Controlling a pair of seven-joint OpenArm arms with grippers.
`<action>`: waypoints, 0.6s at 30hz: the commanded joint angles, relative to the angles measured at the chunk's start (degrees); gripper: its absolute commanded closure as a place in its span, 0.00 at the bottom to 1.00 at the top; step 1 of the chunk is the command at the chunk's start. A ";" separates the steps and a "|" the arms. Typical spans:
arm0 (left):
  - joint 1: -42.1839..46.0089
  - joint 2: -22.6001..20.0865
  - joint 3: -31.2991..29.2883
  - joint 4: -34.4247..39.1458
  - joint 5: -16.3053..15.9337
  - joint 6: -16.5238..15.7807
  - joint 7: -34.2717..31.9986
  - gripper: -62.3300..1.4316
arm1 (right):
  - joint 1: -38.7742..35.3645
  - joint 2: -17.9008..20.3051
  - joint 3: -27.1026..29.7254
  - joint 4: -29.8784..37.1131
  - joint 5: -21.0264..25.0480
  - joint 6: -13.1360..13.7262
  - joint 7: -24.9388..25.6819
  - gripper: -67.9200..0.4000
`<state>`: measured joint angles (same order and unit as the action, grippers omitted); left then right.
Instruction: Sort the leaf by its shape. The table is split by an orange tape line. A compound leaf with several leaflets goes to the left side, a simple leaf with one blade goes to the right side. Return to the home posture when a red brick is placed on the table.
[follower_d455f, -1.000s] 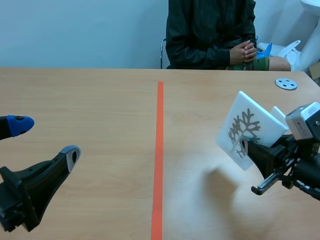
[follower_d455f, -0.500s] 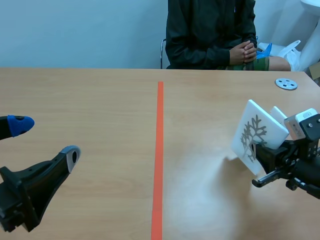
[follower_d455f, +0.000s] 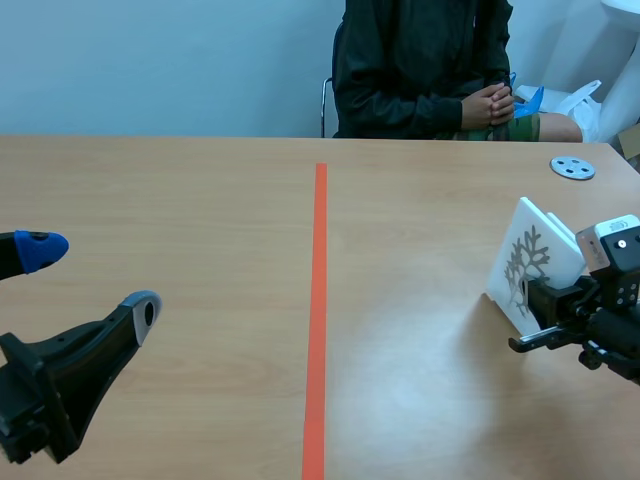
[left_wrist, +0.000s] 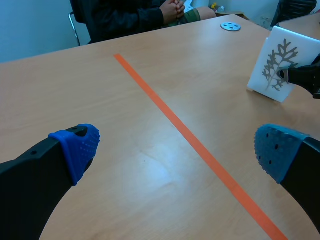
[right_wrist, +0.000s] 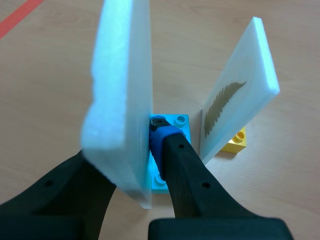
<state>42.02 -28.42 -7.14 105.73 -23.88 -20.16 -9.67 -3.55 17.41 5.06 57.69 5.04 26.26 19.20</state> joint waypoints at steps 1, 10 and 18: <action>-0.31 0.11 0.26 0.76 -0.37 -0.11 -0.83 0.00 | 0.52 0.37 -0.09 0.94 1.05 -0.33 0.94 0.97; -0.31 0.11 0.26 0.76 -0.37 -0.11 -0.83 0.00 | 0.39 0.37 -0.09 0.57 1.57 -1.92 -0.70 0.97; -0.31 0.11 0.26 0.76 -0.37 -0.11 -0.83 0.00 | 0.35 0.39 -0.09 0.57 2.36 -2.71 -1.57 0.91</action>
<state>42.02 -28.42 -7.14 105.73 -23.88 -20.16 -9.67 -3.84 17.43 5.06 57.69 6.76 23.55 16.60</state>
